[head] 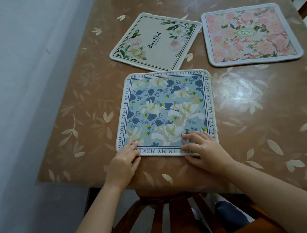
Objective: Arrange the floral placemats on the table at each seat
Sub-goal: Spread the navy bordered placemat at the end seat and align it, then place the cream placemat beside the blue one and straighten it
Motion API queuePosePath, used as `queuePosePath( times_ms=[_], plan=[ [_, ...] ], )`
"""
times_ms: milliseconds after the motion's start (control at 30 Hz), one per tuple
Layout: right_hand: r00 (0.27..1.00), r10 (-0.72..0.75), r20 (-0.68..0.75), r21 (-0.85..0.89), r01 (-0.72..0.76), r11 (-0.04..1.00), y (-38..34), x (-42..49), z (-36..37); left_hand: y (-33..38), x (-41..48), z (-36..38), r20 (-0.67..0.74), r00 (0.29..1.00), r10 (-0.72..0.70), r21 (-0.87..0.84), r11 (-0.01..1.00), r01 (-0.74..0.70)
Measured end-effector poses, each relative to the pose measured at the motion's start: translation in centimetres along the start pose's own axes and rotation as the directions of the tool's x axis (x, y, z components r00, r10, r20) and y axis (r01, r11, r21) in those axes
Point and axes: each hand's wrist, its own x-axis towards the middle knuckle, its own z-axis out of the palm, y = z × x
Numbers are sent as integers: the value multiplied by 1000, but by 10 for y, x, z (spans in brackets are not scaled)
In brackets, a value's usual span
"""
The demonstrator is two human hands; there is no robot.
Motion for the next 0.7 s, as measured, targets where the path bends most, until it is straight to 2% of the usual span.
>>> queuePosePath(
  times_ms=[67, 167, 233, 400, 567, 700],
  plan=[
    [1000, 14, 9, 11, -14, 1000, 1, 0, -4, 7, 1, 0, 52, 997, -52, 43, 998, 50],
    [998, 51, 25, -56, -50, 997, 1, -3, -15, 26, 7, 1, 195, 973, -122, 216, 973, 78],
    [997, 70, 16, -135, -68, 989, 1, -6, -26, 47, 15, 2, 199, 972, -123, 275, 959, 65],
    [988, 143, -57, -268, -153, 951, 1, -23, -65, 123, 38, 2, 137, 985, -102, 214, 974, 71],
    [966, 216, -139, -265, -246, 932, 14, -68, -116, 205, 44, 13, 183, 982, -39, 200, 980, 1],
    [929, 258, -266, -231, -321, 918, 39, -113, -158, 273, 53, 28, 211, 976, 50, 189, 978, -91]
  ],
)
